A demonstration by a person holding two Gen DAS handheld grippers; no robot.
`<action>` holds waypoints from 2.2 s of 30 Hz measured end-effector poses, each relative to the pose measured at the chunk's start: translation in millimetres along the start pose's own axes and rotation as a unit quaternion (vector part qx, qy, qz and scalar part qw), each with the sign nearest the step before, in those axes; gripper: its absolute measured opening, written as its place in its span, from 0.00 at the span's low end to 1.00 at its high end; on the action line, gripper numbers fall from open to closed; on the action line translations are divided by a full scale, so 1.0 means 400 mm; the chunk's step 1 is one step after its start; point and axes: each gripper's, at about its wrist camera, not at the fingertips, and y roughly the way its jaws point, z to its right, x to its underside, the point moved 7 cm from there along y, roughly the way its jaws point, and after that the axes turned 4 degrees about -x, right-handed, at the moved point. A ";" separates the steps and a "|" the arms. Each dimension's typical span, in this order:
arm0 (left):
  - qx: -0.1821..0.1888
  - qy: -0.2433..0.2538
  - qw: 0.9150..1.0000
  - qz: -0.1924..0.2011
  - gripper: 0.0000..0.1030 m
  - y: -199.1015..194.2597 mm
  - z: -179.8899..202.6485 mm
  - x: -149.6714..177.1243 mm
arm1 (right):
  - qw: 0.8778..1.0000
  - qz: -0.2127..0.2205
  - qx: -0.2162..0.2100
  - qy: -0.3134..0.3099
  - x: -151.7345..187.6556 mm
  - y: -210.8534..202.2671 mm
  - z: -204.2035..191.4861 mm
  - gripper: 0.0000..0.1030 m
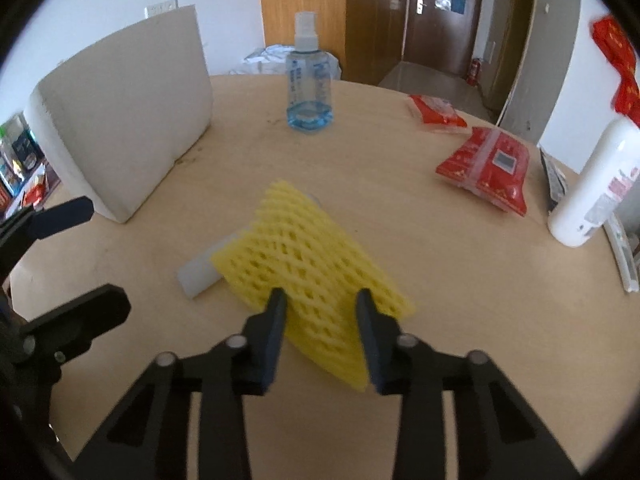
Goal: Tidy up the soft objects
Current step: 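Lift the yellow foam net with the right tool while the left tool approaches the white foam strip, then close the left tool on the white foam strip while the right tool holds the yellow net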
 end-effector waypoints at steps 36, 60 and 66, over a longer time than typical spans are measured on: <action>0.004 0.008 0.999 -0.045 0.82 0.103 0.108 -0.028 | 0.991 0.103 -0.028 0.081 0.063 -0.220 0.107 0.11; -0.015 0.024 0.996 -0.087 0.45 0.166 0.106 -0.008 | 0.991 0.102 -0.030 0.082 0.083 -0.225 0.113 0.11; -0.025 0.030 0.995 -0.092 0.33 0.172 0.102 -0.001 | 0.991 0.101 -0.028 0.081 0.086 -0.229 0.111 0.11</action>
